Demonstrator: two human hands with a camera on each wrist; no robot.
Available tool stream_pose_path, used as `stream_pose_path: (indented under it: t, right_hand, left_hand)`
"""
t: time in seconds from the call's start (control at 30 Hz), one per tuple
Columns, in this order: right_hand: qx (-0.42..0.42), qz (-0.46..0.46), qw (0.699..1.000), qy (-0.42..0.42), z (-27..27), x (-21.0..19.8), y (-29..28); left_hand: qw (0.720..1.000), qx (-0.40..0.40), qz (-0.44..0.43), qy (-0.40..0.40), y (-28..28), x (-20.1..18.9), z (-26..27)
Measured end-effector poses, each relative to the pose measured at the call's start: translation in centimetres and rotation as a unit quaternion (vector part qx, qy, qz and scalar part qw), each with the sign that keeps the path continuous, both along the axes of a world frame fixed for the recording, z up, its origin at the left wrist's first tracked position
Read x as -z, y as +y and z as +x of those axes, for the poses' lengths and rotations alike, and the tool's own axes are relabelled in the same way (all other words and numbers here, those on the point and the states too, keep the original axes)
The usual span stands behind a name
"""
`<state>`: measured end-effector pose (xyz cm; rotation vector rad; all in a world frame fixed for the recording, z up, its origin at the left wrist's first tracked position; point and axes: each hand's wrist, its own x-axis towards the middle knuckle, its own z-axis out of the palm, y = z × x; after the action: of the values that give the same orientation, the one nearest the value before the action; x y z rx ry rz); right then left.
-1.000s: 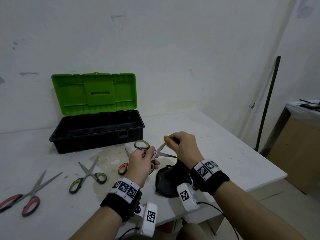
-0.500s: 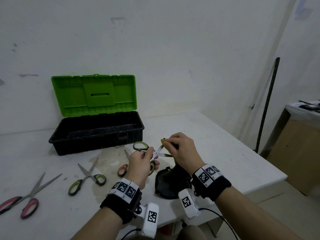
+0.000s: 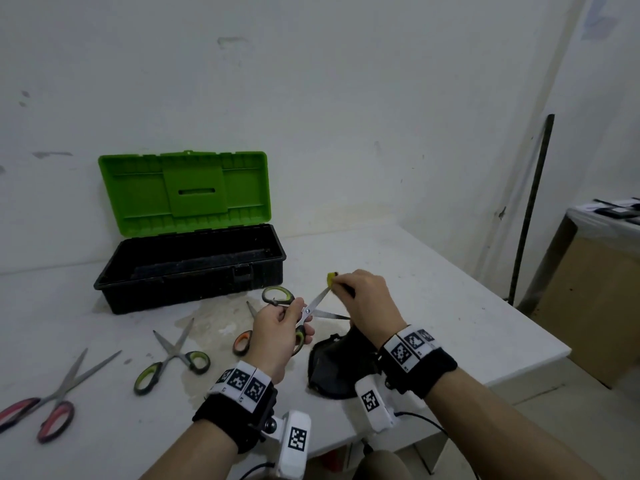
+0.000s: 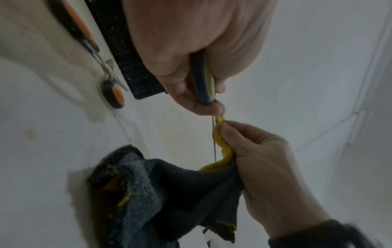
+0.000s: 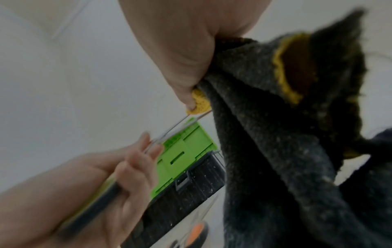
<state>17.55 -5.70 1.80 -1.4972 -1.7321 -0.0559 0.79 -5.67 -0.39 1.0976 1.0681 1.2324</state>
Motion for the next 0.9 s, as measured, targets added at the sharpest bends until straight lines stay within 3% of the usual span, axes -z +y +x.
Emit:
stream_pose_path:
  t: [0.1,0.23,0.4,0.5,0.7,0.9]
  right_hand:
    - [-0.001,0.033,0.999,0.024,0.1,-0.7,-0.3]
    - [-0.082,0.004,0.995,-0.050,-2.0,-0.2,-1.9]
    - [0.014,-0.007,1.000,-0.004,0.2,-0.8,-0.5]
    - [-0.003,0.036,0.999,0.002,-0.8,-1.6,-1.5]
    - [-0.055,-0.073,0.994,-0.066,-3.7,-0.3,-2.3]
    - [-0.056,-0.087,0.993,-0.054,-3.6,-0.5,-2.1]
  left_hand:
    - [1.000,-0.002,0.002,0.003,0.1,-0.1,-0.1]
    - [1.000,0.010,0.003,-0.008,0.4,-0.2,0.1]
    - [1.000,0.017,-0.006,-0.015,0.1,0.3,-0.3]
    - [0.999,0.023,-0.021,-0.038,0.4,0.6,-0.3]
    - [0.997,0.046,-0.018,-0.060,-0.1,0.6,0.3]
    - [0.987,0.018,-0.082,-0.136,-0.1,-0.2,-0.6]
